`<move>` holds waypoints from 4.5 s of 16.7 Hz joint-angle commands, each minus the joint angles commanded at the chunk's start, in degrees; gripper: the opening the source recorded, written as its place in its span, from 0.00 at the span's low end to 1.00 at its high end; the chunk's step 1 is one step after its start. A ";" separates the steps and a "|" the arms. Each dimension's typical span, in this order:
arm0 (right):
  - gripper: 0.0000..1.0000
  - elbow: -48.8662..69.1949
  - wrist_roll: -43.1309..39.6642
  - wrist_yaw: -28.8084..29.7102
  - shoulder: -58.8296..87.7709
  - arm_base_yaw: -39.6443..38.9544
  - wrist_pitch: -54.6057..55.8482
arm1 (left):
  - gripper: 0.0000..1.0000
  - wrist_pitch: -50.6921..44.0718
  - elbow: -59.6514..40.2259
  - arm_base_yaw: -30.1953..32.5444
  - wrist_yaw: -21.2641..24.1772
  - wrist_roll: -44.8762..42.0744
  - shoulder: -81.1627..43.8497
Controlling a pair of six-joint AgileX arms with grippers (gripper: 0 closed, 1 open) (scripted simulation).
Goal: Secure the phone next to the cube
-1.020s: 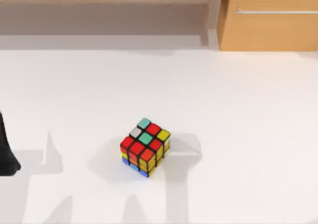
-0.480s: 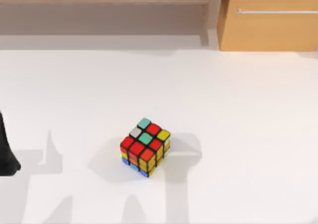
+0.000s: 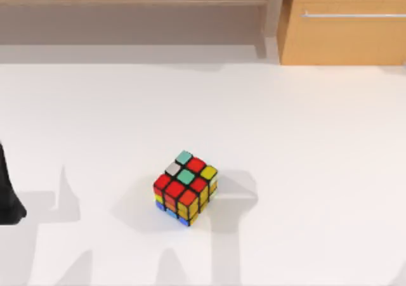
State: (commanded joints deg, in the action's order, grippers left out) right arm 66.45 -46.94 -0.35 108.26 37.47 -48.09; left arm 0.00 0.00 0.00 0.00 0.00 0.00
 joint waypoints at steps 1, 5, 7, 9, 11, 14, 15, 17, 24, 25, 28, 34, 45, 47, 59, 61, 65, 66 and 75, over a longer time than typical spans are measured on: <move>0.00 0.46 0.26 0.03 -0.47 -0.22 -0.03 | 1.00 0.00 0.00 0.00 0.00 0.00 0.00; 0.00 4.03 4.25 0.21 -3.24 -3.59 -0.55 | 1.00 0.00 0.00 0.00 0.00 0.00 0.00; 0.00 5.88 7.79 0.28 -4.03 -6.60 -1.06 | 1.00 0.00 0.00 0.00 0.00 0.00 0.00; 0.00 7.65 12.22 0.32 -4.39 -10.43 -1.71 | 1.00 0.00 0.00 0.00 0.00 0.00 0.00; 0.00 9.34 17.27 0.35 -4.43 -14.85 -2.47 | 1.00 0.00 0.00 0.00 0.00 0.00 0.00; 0.00 11.70 25.79 0.37 -3.99 -22.41 -3.82 | 1.00 0.00 0.00 0.00 0.00 0.00 0.00; 0.00 12.43 28.80 0.37 -3.73 -25.11 -4.33 | 1.00 0.00 0.00 0.00 0.00 0.00 0.00; 0.00 13.81 34.98 0.37 -3.10 -30.66 -5.41 | 1.00 0.00 0.00 0.00 0.00 0.00 0.00; 0.00 17.53 56.67 0.46 -0.15 -50.06 -9.82 | 1.00 0.00 0.00 0.00 0.00 0.00 0.00; 0.00 17.93 59.57 0.48 0.30 -52.63 -10.46 | 1.00 0.00 0.00 0.00 0.00 0.00 0.00; 0.00 18.89 67.66 0.54 1.58 -59.68 -12.28 | 1.00 0.00 0.00 0.00 0.00 0.00 0.00; 0.00 19.95 79.56 0.63 3.55 -69.81 -14.91 | 1.00 0.00 0.00 0.00 0.00 0.00 0.00; 0.00 19.97 82.90 0.75 3.82 -72.06 -15.32 | 1.00 0.00 0.00 0.00 0.00 0.00 0.00; 0.00 19.68 83.47 1.31 3.58 -71.43 -14.40 | 1.00 0.00 0.00 0.00 0.00 0.00 0.00; 0.00 17.36 86.63 3.84 3.25 -68.58 -4.94 | 1.00 0.00 0.00 0.00 0.00 0.00 0.00; 0.00 16.87 86.17 3.35 3.62 -69.13 -4.14 | 1.00 0.00 0.00 0.00 0.00 0.00 0.00; 0.00 15.50 84.72 2.13 4.66 -70.72 -3.62 | 1.00 0.00 0.00 0.00 0.00 0.00 0.00; 0.00 15.07 84.31 1.84 5.01 -71.14 -3.67 | 1.00 0.00 0.00 0.00 0.00 0.00 0.00; 0.00 12.39 82.95 0.69 7.80 -72.62 -4.18 | 1.00 0.00 0.00 0.00 0.00 0.00 0.00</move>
State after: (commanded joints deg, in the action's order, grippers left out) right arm 78.84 36.00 0.34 116.06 -35.15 -52.28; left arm 0.00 0.00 0.00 0.00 0.00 0.00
